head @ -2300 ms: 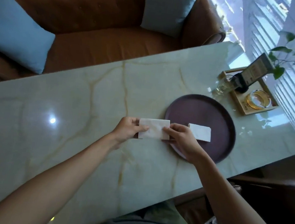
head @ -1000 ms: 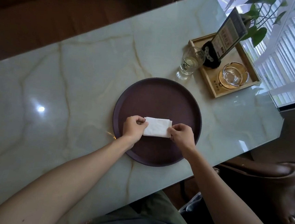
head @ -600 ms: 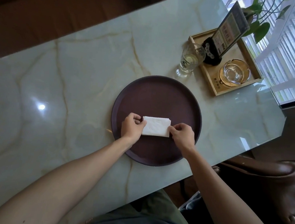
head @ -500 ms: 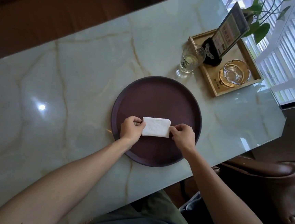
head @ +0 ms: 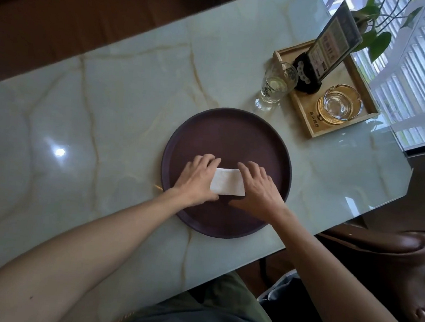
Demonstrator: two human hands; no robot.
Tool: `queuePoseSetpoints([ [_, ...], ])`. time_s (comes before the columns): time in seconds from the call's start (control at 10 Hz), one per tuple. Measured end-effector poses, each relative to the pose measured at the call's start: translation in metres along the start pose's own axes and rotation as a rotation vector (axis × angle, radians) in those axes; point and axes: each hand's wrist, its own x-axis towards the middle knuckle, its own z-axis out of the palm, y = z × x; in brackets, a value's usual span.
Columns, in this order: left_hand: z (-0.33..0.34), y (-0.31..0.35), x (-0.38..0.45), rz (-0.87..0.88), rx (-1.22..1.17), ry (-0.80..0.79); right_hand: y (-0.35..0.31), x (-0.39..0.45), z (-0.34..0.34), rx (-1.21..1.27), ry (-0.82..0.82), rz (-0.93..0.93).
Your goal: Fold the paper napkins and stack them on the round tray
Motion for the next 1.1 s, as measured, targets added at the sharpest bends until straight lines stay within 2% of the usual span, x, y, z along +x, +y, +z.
queuePoseSetpoints([
  [0.1, -0.002, -0.002, 0.003, 0.040, 0.098, -0.058, -0.001, 0.005, -0.002, -0.106, -0.068, -0.058],
  [0.2, -0.004, -0.003, 0.004, 0.064, 0.118, -0.052, -0.001, 0.009, -0.006, -0.130, -0.049, -0.061],
  [0.6, -0.004, -0.004, 0.002, 0.042, 0.064, -0.092, -0.011, 0.009, -0.018, -0.131, -0.079, -0.013],
  [0.7, -0.008, -0.008, -0.006, 0.025, 0.042, -0.089, -0.022, 0.004, -0.026, -0.134, -0.035, -0.007],
  [0.9, -0.032, -0.036, -0.039, -0.079, 0.052, -0.079, -0.067, 0.008, -0.051, -0.112, -0.054, -0.112],
  [1.1, -0.069, -0.089, -0.092, -0.207, 0.013, -0.174, -0.139, 0.020, -0.073, -0.181, -0.201, -0.199],
])
